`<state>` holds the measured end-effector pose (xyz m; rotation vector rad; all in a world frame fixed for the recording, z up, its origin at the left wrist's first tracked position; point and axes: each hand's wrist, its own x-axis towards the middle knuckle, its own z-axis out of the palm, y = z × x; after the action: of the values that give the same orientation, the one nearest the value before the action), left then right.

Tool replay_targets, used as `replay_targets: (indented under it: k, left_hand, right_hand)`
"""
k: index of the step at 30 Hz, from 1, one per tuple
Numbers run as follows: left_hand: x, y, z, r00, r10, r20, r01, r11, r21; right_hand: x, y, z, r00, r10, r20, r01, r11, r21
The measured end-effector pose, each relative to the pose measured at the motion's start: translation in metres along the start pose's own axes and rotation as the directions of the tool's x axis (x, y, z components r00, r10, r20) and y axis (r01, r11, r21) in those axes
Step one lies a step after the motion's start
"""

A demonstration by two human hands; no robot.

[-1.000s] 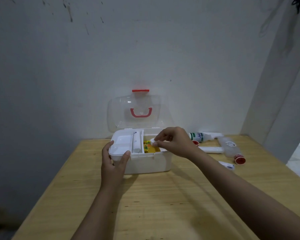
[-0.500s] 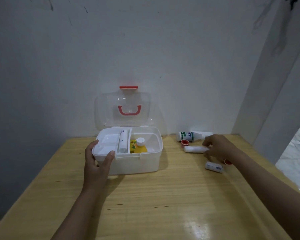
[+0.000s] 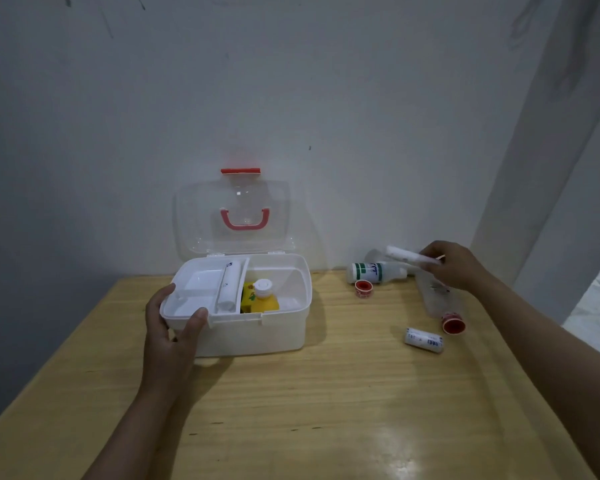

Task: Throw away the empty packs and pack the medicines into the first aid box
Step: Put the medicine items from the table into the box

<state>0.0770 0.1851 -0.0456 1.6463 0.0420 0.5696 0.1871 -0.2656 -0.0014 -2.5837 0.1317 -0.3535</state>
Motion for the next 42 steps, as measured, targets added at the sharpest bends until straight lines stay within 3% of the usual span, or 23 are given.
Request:
replay_targets:
  k: [5,12,24,32,37,42]
  left_hand:
    - [0.0,0.0,0.002,1.0,0.01,0.0,-0.01,1.0,0.011]
    - [0.0,0.005,0.005,1.0,0.018,-0.011,-0.018,0.999,0.028]
    - [0.0,0.003,0.008,0.999,0.018,-0.033,-0.018,1.0,-0.007]
    - [-0.003,0.003,0.007,0.998,0.008,-0.061,-0.012,0.998,-0.056]
    - [-0.004,0.006,0.006,0.998,0.005,-0.068,-0.009,0.999,-0.052]
    - [-0.005,0.009,0.003,0.998,-0.017,-0.059,0.018,1.0,0.011]
  right_hand:
    - [0.012,0.005,0.016,0.996,0.056,0.065,-0.061,0.996,0.069]
    - [0.027,0.01,0.017,0.996,0.091,0.023,-0.093,0.978,0.186]
    - [0.016,0.008,-0.018,0.977,-0.011,-0.213,0.055,0.978,0.201]
    - [-0.011,-0.066,-0.071,0.905,-0.241,-0.352,0.313,0.935,0.164]
    - [-0.033,-0.137,-0.058,0.86,-0.418,-0.291,0.482,0.854,0.197]
    - [-0.041,-0.181,-0.024,0.848,-0.501,-0.175,0.529,0.823,0.207]
